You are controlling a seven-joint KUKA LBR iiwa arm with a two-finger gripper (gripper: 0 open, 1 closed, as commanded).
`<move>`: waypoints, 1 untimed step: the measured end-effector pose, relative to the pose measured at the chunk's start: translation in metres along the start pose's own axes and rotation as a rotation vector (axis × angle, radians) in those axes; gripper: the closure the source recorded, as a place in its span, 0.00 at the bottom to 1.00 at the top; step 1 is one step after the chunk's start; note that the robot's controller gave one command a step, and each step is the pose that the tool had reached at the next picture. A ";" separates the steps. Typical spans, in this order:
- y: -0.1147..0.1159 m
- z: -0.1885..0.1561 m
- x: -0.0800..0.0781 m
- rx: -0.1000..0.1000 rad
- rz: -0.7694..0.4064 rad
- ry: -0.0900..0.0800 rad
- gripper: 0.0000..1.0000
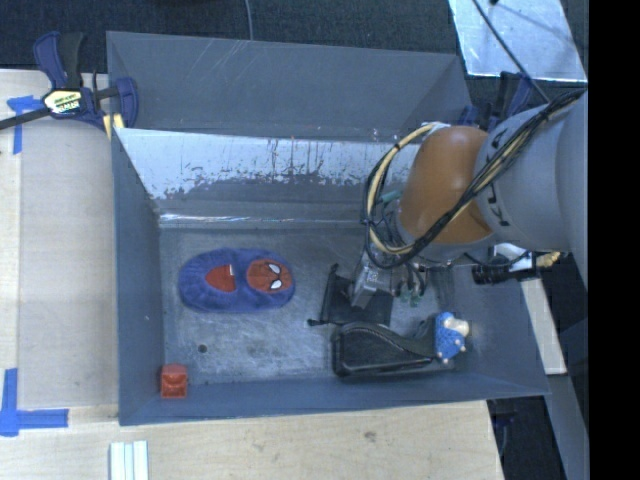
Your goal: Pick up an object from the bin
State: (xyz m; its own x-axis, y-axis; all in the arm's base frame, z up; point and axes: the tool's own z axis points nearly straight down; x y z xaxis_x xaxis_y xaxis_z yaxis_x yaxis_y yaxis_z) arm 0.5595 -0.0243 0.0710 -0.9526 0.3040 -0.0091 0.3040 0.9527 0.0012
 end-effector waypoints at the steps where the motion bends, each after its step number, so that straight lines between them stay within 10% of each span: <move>1: -0.045 -0.213 0.050 -0.001 -0.006 -0.002 1.00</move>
Offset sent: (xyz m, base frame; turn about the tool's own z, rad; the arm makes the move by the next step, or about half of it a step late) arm -0.0641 -0.0264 0.2077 -0.0069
